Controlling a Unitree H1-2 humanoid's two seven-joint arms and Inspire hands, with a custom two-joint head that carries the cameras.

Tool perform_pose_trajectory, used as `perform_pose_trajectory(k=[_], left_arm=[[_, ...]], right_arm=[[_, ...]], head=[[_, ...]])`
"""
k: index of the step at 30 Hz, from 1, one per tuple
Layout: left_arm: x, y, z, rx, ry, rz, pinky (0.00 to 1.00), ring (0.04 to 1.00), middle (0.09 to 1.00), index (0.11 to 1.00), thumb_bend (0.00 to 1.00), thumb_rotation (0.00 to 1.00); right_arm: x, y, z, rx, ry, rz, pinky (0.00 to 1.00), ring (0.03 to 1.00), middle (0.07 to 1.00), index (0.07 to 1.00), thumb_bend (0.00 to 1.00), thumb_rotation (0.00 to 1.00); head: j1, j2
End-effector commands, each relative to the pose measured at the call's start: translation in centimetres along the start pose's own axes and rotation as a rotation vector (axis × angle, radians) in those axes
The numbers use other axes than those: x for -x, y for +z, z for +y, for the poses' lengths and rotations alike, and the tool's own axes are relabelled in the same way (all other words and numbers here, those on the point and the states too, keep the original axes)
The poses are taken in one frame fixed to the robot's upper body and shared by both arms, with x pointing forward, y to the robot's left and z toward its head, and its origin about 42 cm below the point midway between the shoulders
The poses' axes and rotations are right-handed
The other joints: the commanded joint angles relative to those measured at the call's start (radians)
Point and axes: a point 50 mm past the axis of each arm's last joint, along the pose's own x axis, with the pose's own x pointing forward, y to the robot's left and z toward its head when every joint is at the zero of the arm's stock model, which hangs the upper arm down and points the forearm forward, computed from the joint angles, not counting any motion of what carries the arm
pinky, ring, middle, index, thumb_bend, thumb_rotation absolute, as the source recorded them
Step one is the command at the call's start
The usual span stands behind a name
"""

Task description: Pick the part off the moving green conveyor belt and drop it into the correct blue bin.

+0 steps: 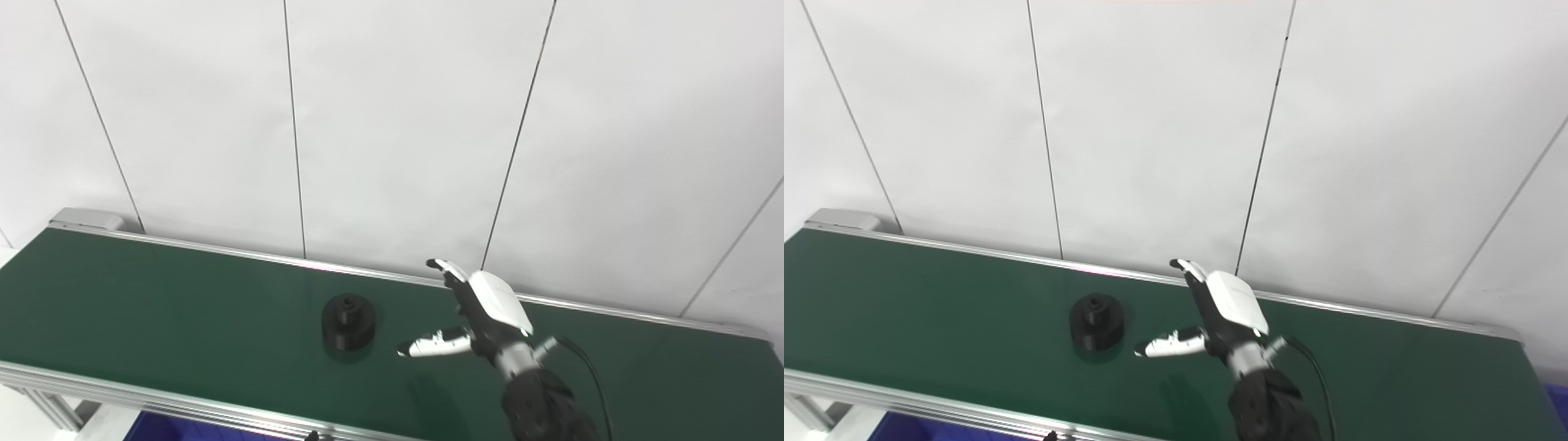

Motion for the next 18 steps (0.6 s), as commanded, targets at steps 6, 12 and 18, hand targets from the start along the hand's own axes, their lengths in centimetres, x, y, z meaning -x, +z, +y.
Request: perform_pose_trajectory(k=[6,12,18], left_arm=[[-1.0,1.5,-3.3,0.061,-0.039,-0.06,1.0,0.969,1.0,1.0,0.7,0.98],[-0.8,1.5,-3.8,0.061,-0.048,-0.067,1.0,0.971,1.0,1.0,0.66,1.0],[-0.7,1.4,-4.4,0.096,-0.059,-0.065,1.0,0.993,1.0,1.0,0.68,0.99]], right_arm=[[-4.7,2.5,-1.3,0.204,0.061,0.003,0.58,0.849,0.935,0.914,1.0,0.32],[-7.5,3.7,-0.4,0.3,0.118,0.012,0.5,0.799,0.916,0.886,1.0,0.29],[-9.1,4.4,0.0,0.384,0.164,0.027,0.51,0.791,0.91,0.867,1.0,0.18]], head=[[0.007,0.004],[0.01,0.008],[0.017,0.004]])
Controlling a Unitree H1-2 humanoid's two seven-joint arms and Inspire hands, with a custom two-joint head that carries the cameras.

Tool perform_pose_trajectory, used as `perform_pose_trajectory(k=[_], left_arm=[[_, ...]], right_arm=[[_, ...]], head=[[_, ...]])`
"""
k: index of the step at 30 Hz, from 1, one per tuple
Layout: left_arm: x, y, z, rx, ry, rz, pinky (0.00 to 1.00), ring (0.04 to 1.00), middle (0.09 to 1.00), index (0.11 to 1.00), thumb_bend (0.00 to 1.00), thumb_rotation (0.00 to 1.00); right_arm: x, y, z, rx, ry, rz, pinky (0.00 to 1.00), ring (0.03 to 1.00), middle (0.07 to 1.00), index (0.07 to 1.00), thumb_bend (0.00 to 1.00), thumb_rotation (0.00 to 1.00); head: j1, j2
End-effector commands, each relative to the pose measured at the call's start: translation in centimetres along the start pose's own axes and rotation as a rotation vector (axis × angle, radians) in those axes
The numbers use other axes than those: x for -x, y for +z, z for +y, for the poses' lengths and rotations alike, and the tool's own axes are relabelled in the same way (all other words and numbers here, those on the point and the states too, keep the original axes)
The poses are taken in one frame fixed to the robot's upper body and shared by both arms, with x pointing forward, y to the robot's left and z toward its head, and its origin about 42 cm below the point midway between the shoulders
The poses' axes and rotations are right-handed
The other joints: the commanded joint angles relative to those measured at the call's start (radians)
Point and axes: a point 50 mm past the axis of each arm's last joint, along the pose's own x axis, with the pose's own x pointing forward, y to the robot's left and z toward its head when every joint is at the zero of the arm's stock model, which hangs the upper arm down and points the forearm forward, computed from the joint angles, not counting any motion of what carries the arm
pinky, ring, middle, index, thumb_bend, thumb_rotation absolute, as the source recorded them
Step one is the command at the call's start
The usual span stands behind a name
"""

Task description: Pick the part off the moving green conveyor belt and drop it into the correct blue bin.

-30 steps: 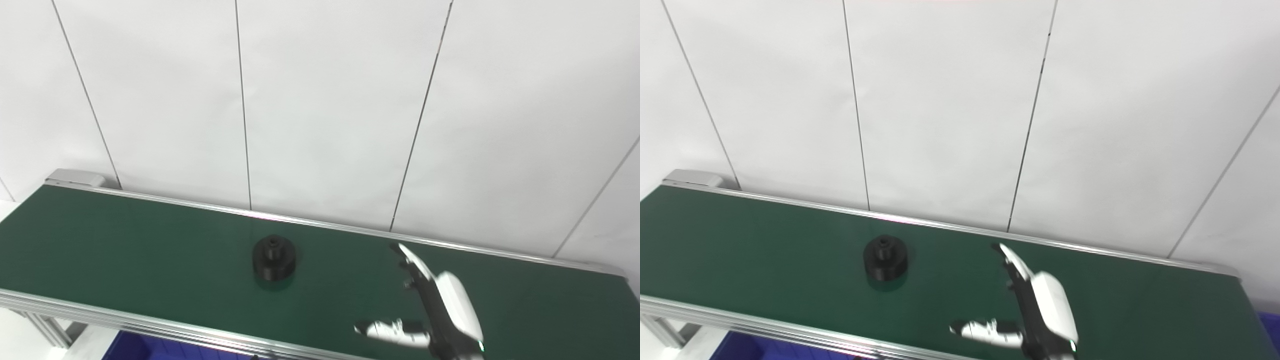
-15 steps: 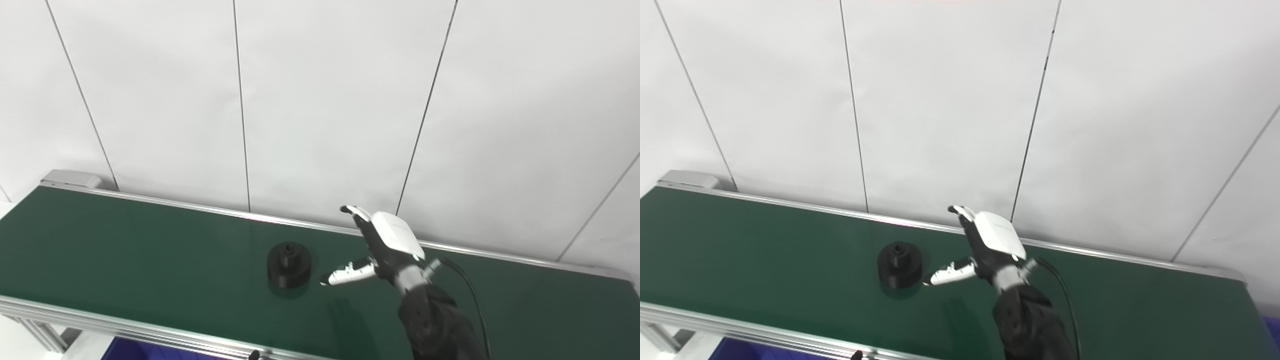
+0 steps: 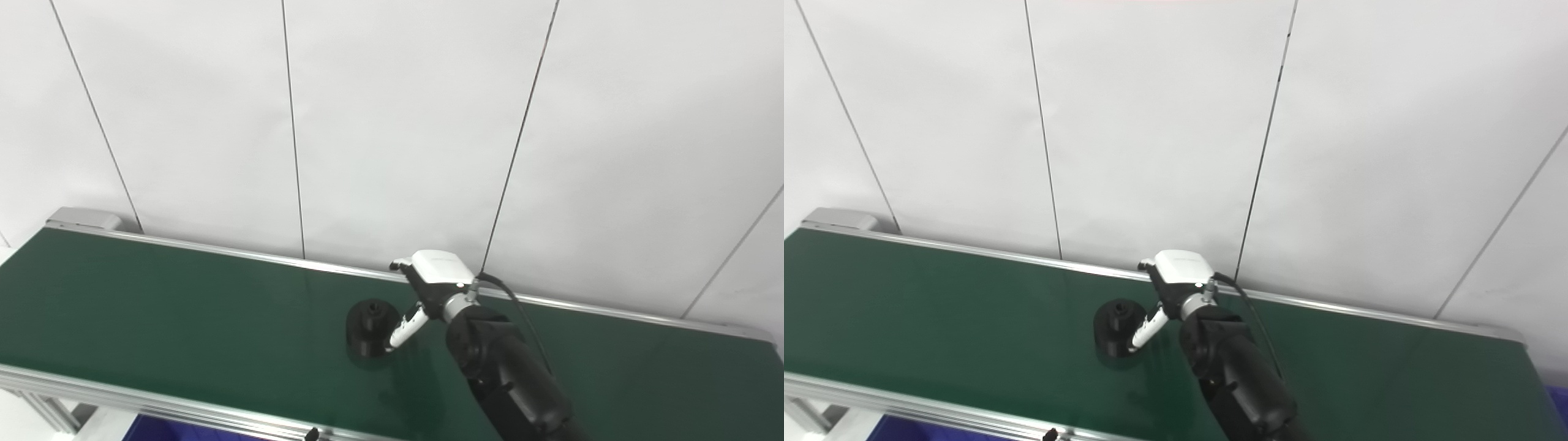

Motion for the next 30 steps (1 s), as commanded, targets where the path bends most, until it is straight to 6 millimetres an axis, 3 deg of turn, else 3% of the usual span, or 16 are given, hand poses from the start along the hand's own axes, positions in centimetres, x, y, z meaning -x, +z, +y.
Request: perform_pose_trajectory(k=[1,14,23,29,30], left_arm=[[-0.7,1.4,-4.4,0.096,-0.052,-0.068,1.0,0.99,1.0,1.0,0.68,0.99],[-0.1,1.8,-5.7,0.158,-0.07,-0.066,1.0,1.0,1.0,1.0,0.71,0.96],[0.3,2.3,-6.0,0.158,-0.07,-0.072,1.0,1.0,1.0,1.0,0.67,0.98],[0.4,2.3,-5.8,0.152,-0.067,-0.068,1.0,0.998,1.0,1.0,0.68,0.99],[0.5,2.4,-5.8,0.153,-0.067,-0.068,1.0,0.999,1.0,1.0,0.69,0.99]], right_arm=[[-0.6,1.3,-2.9,0.035,-0.062,-0.01,0.5,0.786,0.91,0.866,1.0,0.17],[-1.8,1.9,-2.1,0.098,-0.018,-0.016,0.47,0.706,0.844,0.871,1.0,0.23],[-1.8,1.2,1.0,0.102,0.043,0.004,0.45,0.674,0.843,0.871,1.0,0.21],[-2.0,0.7,1.7,0.163,0.118,0.031,0.34,0.497,0.693,0.847,0.99,0.16],[-2.1,0.6,1.8,0.182,0.13,0.037,0.31,0.448,0.624,0.821,0.97,0.14]], head=[[0.006,-0.001],[0.023,0.006],[0.026,0.015],[0.022,0.023],[0.02,0.026]])
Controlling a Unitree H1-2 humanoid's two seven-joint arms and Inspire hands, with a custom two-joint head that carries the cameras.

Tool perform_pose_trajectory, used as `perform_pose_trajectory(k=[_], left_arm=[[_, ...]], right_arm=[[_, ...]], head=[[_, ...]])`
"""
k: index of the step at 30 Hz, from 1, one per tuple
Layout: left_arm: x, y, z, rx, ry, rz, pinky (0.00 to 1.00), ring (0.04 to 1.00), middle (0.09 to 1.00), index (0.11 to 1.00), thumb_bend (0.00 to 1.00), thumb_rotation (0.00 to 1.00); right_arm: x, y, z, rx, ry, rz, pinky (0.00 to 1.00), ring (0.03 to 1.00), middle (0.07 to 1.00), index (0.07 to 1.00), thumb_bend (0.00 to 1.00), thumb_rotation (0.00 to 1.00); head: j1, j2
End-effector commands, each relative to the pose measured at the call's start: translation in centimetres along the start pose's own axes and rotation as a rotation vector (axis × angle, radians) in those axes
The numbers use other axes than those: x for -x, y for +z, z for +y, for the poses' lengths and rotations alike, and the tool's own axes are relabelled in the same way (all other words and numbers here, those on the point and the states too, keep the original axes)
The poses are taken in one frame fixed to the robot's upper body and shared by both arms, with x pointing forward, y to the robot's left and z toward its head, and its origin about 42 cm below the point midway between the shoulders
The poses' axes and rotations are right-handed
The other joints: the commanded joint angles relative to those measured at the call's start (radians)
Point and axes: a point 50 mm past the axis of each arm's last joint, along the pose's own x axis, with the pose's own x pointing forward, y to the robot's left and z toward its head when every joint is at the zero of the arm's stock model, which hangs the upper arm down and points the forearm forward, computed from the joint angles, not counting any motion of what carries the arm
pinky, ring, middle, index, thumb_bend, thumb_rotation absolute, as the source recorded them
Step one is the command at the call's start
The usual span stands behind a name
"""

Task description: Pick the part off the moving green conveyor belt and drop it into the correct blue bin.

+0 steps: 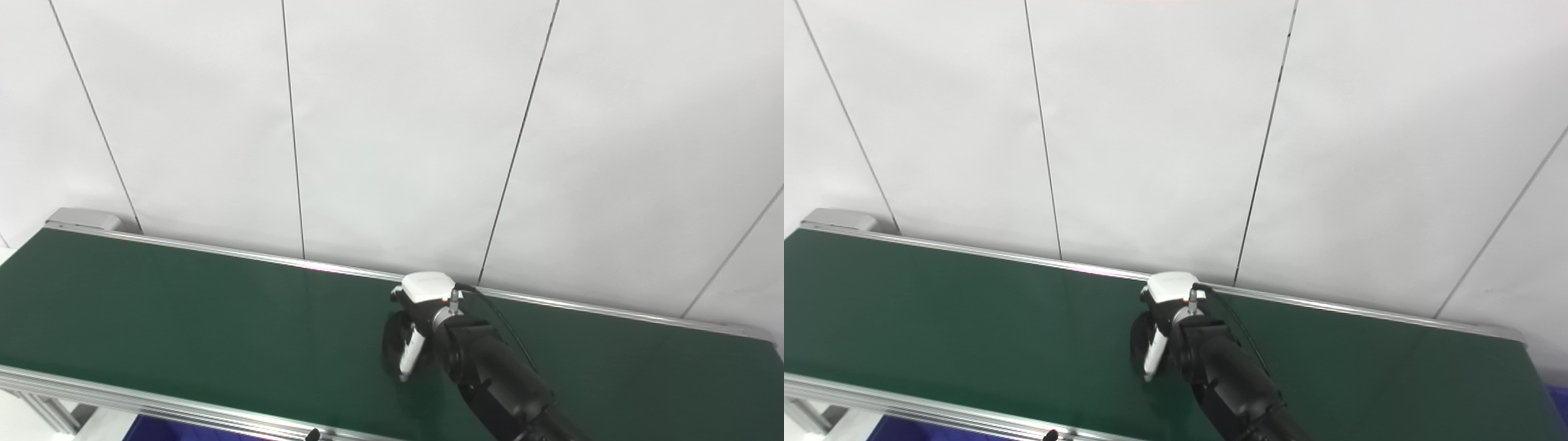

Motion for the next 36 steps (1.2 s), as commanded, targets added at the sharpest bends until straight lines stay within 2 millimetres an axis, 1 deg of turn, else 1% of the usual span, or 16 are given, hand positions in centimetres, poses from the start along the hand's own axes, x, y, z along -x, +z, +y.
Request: perform_pose_trajectory(k=[1,2,3,5,6,8,12,16,19,22,25,28,30,32,34,36], left_arm=[[-0.4,2.0,-5.5,0.128,-0.059,-0.062,1.0,0.998,1.0,1.0,0.68,0.99],[-0.4,2.0,-5.5,0.128,-0.059,-0.061,1.0,0.995,1.0,1.0,0.68,0.98],[-0.4,2.0,-5.5,0.128,-0.06,-0.06,1.0,0.995,1.0,1.0,0.69,0.98],[-0.3,2.0,-5.4,0.125,-0.061,-0.061,1.0,0.996,1.0,1.0,0.69,0.98],[-0.3,2.0,-5.3,0.124,-0.061,-0.061,1.0,0.996,1.0,1.0,0.69,0.98],[-0.3,2.0,-5.2,0.127,-0.059,-0.057,1.0,0.996,1.0,1.0,0.7,0.97],[-0.3,2.0,-5.2,0.146,-0.065,-0.055,1.0,1.0,1.0,1.0,0.7,0.97],[-0.3,2.1,-5.2,0.131,-0.059,-0.056,1.0,0.998,1.0,1.0,0.71,0.97],[-0.3,2.1,-5.2,0.126,-0.058,-0.059,1.0,0.986,1.0,1.0,0.69,0.99],[-0.2,2.2,-5.2,0.123,-0.056,-0.058,1.0,0.987,1.0,1.0,0.69,0.99],[-0.1,2.3,-5.1,0.119,-0.058,-0.054,1.0,0.998,1.0,1.0,0.69,1.0],[-0.1,2.3,-5.1,0.125,-0.058,-0.05,1.0,0.998,1.0,1.0,0.7,0.99],[-0.1,2.4,-5.0,0.12,-0.055,-0.047,1.0,1.0,1.0,1.0,0.71,1.0],[-0.1,2.5,-4.9,0.114,-0.051,-0.05,1.0,0.998,0.998,1.0,0.7,1.0],[-0.2,2.6,-4.7,0.11,-0.05,-0.055,1.0,0.993,0.995,1.0,0.68,1.0],[-0.2,2.7,-4.4,0.107,-0.049,-0.054,1.0,0.986,0.994,1.0,0.67,1.0]], right_arm=[[-0.4,0.6,-1.3,0.06,0.011,0.012,0.28,0.396,0.554,0.785,0.93,0.07],[-0.6,0.6,-1.1,0.095,0.025,0.021,0.25,0.359,0.517,0.746,0.75,0.04],[-0.7,0.6,-1.0,0.127,0.04,0.032,0.24,0.343,0.494,0.697,0.64,0.01],[-0.9,0.7,-0.9,0.161,0.065,0.053,0.24,0.37,0.494,0.652,0.57,0.0],[-0.9,0.8,-1.0,0.17,0.072,0.062,0.25,0.391,0.516,0.647,0.55,0.0],[-0.9,0.8,-1.1,0.178,0.082,0.076,0.22,0.398,0.524,0.645,0.53,0.0],[-0.9,0.9,-1.6,0.171,0.111,0.091,0.18,0.399,0.516,0.662,0.53,0.0],[-0.5,1.0,-1.8,0.161,0.098,0.079,0.21,0.403,0.525,0.672,0.53,0.0],[-0.5,0.9,-1.6,0.146,0.092,0.07,0.27,0.41,0.531,0.657,0.53,0.0],[-0.3,0.9,-1.5,0.115,0.098,0.065,0.26,0.411,0.526,0.66,0.53,0.0],[-0.1,0.8,-1.4,0.096,0.101,0.059,0.28,0.414,0.524,0.684,0.53,0.0],[0.1,0.6,-1.5,0.076,0.096,0.043,0.28,0.412,0.526,0.683,0.53,0.0],[0.6,0.6,-2.0,0.061,0.083,0.029,0.28,0.408,0.531,0.675,0.53,0.0],[1.3,0.6,-2.8,0.045,0.06,0.013,0.28,0.407,0.53,0.675,0.53,0.0],[2.0,0.7,-3.7,0.052,0.041,0.001,0.29,0.411,0.529,0.663,0.53,0.0],[3.0,1.0,-5.0,0.078,0.013,-0.013,0.3,0.415,0.531,0.648,0.53,0.0]], head=[[-0.001,0.001],[-0.003,0.003],[-0.004,0.004],[-0.009,0.008],[-0.009,0.008],[-0.011,0.009],[-0.015,0.013],[-0.016,0.018],[-0.016,0.019],[-0.018,0.021],[-0.019,0.023],[-0.02,0.024],[-0.022,0.027],[-0.027,0.03],[-0.036,0.034],[-0.053,0.042]])
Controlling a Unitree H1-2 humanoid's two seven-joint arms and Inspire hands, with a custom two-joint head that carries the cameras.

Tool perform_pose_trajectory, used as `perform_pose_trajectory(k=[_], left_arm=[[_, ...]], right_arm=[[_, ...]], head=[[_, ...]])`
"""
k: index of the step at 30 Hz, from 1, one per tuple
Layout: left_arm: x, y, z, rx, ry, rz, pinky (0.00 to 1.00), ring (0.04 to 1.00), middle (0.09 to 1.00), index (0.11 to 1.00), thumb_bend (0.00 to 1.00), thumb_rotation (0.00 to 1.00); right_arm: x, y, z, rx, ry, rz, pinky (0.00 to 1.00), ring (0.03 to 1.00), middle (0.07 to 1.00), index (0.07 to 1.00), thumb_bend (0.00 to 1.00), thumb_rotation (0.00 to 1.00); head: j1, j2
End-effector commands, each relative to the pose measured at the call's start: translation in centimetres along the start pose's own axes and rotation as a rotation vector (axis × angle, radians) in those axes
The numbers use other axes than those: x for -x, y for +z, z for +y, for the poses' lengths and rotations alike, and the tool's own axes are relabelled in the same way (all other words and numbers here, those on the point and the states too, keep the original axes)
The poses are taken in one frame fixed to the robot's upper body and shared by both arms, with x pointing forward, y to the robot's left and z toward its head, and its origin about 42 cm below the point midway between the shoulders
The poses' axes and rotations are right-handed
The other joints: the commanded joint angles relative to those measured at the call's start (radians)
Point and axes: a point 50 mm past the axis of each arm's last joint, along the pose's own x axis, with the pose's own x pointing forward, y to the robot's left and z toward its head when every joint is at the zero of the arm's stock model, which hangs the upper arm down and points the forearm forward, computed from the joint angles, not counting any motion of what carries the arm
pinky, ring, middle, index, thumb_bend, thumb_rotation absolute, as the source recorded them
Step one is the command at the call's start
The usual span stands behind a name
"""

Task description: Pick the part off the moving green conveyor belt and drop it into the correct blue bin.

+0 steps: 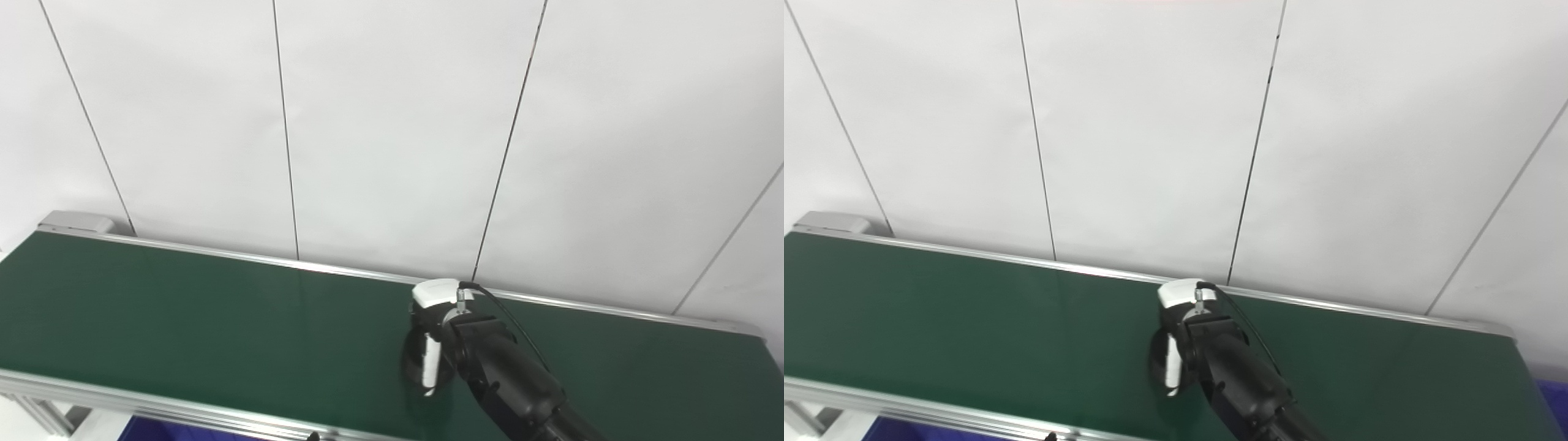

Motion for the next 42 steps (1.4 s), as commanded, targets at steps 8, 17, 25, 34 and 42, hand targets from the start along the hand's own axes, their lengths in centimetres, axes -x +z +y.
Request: perform_pose_trajectory(k=[8,17,25,34,42], left_arm=[[-0.9,2.5,-2.9,0.101,-0.05,-0.087,1.0,0.965,0.991,1.0,0.67,0.99],[-0.7,3.9,-0.9,0.063,-0.058,-0.068,1.0,0.964,1.0,1.0,0.7,1.0],[-0.7,6.0,1.2,0.107,-0.06,-0.07,1.0,0.992,1.0,1.0,0.67,0.98],[-0.7,7.4,2.8,0.109,-0.069,-0.068,1.0,1.0,1.0,1.0,0.66,1.0],[-0.7,8.0,3.6,0.096,-0.077,-0.059,1.0,1.0,1.0,1.0,0.67,0.99]], right_arm=[[6.1,1.3,-8.1,0.085,-0.196,-0.038,0.35,0.42,0.528,0.634,0.53,0.0],[9.0,0.0,-5.1,0.117,-0.123,-0.028,0.26,0.408,0.532,0.669,0.53,0.0],[13.1,-2.5,-0.8,0.158,-0.013,0.011,0.27,0.41,0.524,0.647,0.53,0.0],[19.7,-5.8,4.9,0.015,-0.007,0.035,0.24,0.412,0.511,0.65,0.53,0.0],[24.0,-6.4,8.7,-0.027,0.01,0.083,0.21,0.399,0.519,0.622,0.53,0.0]], head=[[-0.056,0.031],[-0.201,0.111],[-0.355,0.204],[-0.407,0.248],[-0.44,0.262]])
